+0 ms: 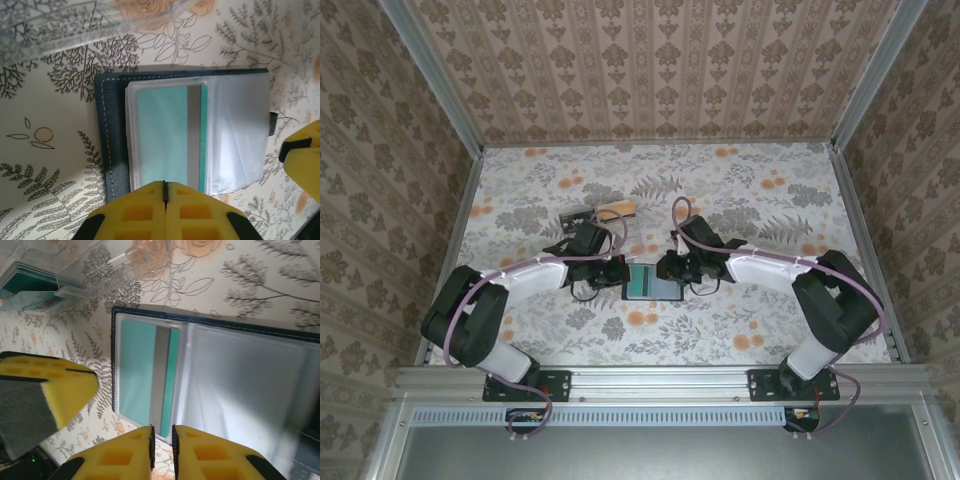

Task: Take the credit cards out of the card holder

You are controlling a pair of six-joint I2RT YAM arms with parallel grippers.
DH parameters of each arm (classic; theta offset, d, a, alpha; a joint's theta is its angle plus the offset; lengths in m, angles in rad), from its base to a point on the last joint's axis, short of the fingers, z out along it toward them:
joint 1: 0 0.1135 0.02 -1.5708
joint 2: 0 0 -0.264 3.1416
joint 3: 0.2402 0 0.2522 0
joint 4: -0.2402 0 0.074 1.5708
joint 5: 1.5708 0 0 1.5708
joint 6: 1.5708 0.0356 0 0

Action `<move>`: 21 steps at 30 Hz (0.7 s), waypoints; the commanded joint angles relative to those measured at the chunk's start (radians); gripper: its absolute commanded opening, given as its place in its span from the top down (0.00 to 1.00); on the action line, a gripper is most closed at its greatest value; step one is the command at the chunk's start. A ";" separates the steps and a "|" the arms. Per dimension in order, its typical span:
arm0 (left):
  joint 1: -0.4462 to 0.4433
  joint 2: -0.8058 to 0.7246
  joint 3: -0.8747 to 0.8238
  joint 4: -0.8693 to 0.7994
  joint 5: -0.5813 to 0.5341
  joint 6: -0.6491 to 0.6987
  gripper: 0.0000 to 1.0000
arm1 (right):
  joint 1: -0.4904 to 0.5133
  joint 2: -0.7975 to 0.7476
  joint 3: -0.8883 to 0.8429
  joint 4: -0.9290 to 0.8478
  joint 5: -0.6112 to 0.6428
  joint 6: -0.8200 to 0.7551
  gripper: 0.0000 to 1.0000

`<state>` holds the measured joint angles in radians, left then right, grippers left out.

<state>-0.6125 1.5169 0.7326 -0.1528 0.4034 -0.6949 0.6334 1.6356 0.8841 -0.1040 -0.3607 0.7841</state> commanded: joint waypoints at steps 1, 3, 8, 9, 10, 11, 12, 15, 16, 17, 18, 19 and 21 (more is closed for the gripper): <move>0.002 0.040 -0.015 0.008 0.011 0.020 0.98 | 0.016 0.055 0.046 0.025 -0.051 0.033 0.81; 0.002 0.064 -0.017 0.027 0.020 0.015 0.99 | 0.023 0.084 0.055 0.036 -0.056 0.042 0.82; 0.000 0.092 -0.022 0.042 0.022 0.009 0.98 | 0.035 0.143 0.073 0.047 -0.068 0.061 0.82; 0.000 0.095 -0.026 0.044 0.022 0.009 0.98 | 0.035 0.150 0.074 0.046 -0.068 0.063 0.81; 0.000 0.098 -0.031 0.045 0.022 0.005 0.98 | 0.035 0.159 0.075 0.045 -0.066 0.066 0.81; 0.000 0.103 -0.034 0.049 0.022 0.003 0.98 | 0.035 0.167 0.077 0.041 -0.063 0.066 0.80; -0.001 0.106 -0.037 0.050 0.025 0.000 0.98 | 0.035 0.175 0.079 0.035 -0.060 0.066 0.80; -0.003 0.113 -0.044 0.056 0.028 -0.003 0.97 | 0.035 0.192 0.084 0.028 -0.059 0.067 0.77; -0.003 0.113 -0.044 0.055 0.027 -0.003 0.97 | 0.035 0.196 0.085 0.025 -0.058 0.066 0.76; -0.003 0.111 -0.044 0.054 0.026 -0.002 0.97 | 0.035 0.200 0.087 0.019 -0.054 0.067 0.75; -0.003 0.111 -0.045 0.054 0.028 -0.003 0.97 | 0.035 0.204 0.090 0.011 -0.047 0.066 0.74; -0.003 0.111 -0.042 0.053 0.029 -0.003 0.97 | 0.035 0.207 0.094 0.000 -0.043 0.066 0.73; -0.004 0.112 -0.044 0.053 0.031 -0.003 0.97 | 0.035 0.205 0.092 0.002 -0.040 0.064 0.73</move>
<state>-0.6136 1.6043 0.7124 -0.0807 0.4301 -0.6956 0.6640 1.8156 0.9550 -0.0757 -0.4053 0.8417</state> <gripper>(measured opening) 0.048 0.265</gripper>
